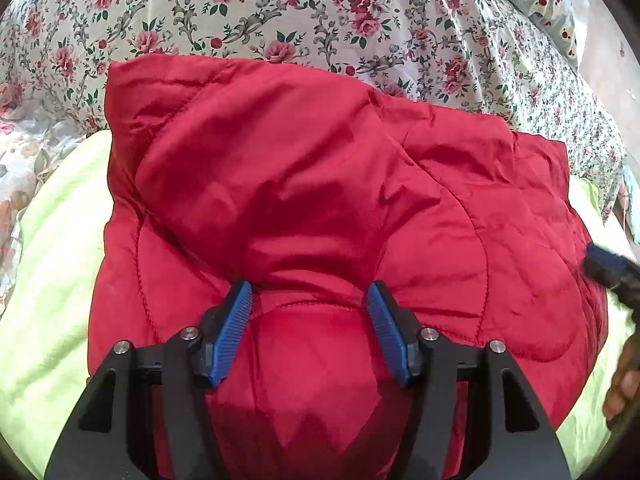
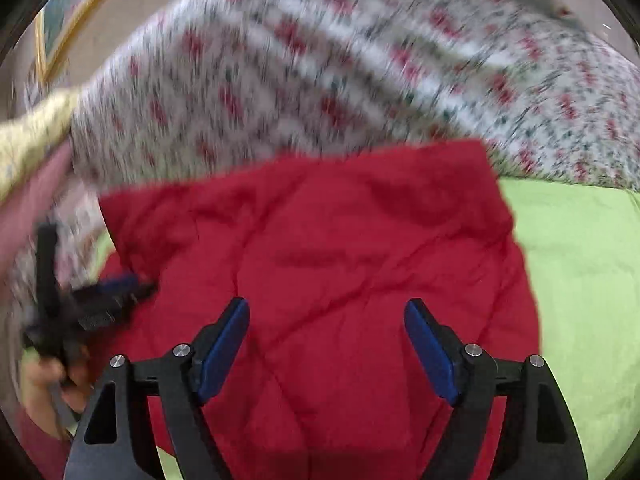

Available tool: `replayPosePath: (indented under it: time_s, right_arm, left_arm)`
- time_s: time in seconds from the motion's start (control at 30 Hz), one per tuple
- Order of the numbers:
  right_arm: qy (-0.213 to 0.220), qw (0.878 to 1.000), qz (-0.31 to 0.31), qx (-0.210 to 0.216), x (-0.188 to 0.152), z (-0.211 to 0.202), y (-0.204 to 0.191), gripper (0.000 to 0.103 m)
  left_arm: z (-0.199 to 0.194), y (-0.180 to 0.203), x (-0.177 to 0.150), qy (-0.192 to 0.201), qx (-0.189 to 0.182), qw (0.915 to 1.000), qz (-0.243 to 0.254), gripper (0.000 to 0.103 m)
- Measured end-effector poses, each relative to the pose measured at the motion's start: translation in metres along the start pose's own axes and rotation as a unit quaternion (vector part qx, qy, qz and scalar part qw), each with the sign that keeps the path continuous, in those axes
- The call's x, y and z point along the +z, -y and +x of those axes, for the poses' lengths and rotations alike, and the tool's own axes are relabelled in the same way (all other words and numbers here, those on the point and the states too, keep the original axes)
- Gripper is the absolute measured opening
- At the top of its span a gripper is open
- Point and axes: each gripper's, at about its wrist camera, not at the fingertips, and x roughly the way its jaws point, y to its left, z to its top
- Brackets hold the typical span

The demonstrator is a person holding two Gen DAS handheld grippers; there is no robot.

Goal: Fold large clothes
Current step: 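Press the folded red coat flat with both open grippers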

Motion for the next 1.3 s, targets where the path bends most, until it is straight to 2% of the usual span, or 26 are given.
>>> replayPosePath:
  time_s: [0.1, 0.2, 0.37, 0.47, 0.6, 0.7, 0.93, 1.13, 1.3]
  right_arm:
    - [-0.047, 0.999, 0.015, -0.018, -0.003, 0.033, 0.013, 0.083]
    - [-0.053, 0.997, 0.042, -0.025, -0.002, 0.051, 0.032, 0.083]
    - [-0.050, 0.996, 0.067, -0.039, 0.000, 0.062, 0.038, 0.083]
    - [-0.049, 0.995, 0.078, -0.039, -0.001, 0.067, 0.042, 0.083]
    - [-0.045, 0.994, 0.093, -0.047, -0.003, 0.069, 0.042, 0.083]
    - [-0.042, 0.993, 0.097, -0.054, -0.004, 0.069, 0.040, 0.083]
    - [-0.030, 0.993, 0.101, -0.054, -0.014, 0.051, 0.038, 0.083]
    - [-0.007, 0.993, 0.109, -0.033, -0.031, 0.002, 0.034, 0.085]
    - [-0.012, 0.993, 0.117, -0.015, -0.045, -0.021, 0.037, 0.085]
  left_arm:
    - [-0.005, 0.003, 0.004, -0.004, 0.000, 1.0000, -0.008, 0.060]
    - [-0.023, 0.008, 0.009, -0.008, -0.009, 0.9999, -0.003, 0.060]
    - [-0.054, 0.005, 0.006, -0.007, -0.016, 0.9998, 0.009, 0.060]
    - [-0.046, 0.003, -0.009, -0.023, -0.012, 0.9994, 0.024, 0.062]
    - [-0.022, -0.010, -0.012, -0.021, -0.017, 0.9996, -0.008, 0.068]
    - [-0.015, -0.015, -0.013, -0.022, -0.020, 0.9993, -0.022, 0.068]
    - [-0.009, -0.014, -0.017, -0.019, -0.002, 0.9993, -0.031, 0.069]
    - [-0.007, -0.016, -0.013, -0.019, -0.004, 0.9993, -0.033, 0.070]
    - [-0.019, -0.017, -0.014, -0.005, -0.015, 0.9993, -0.034, 0.071]
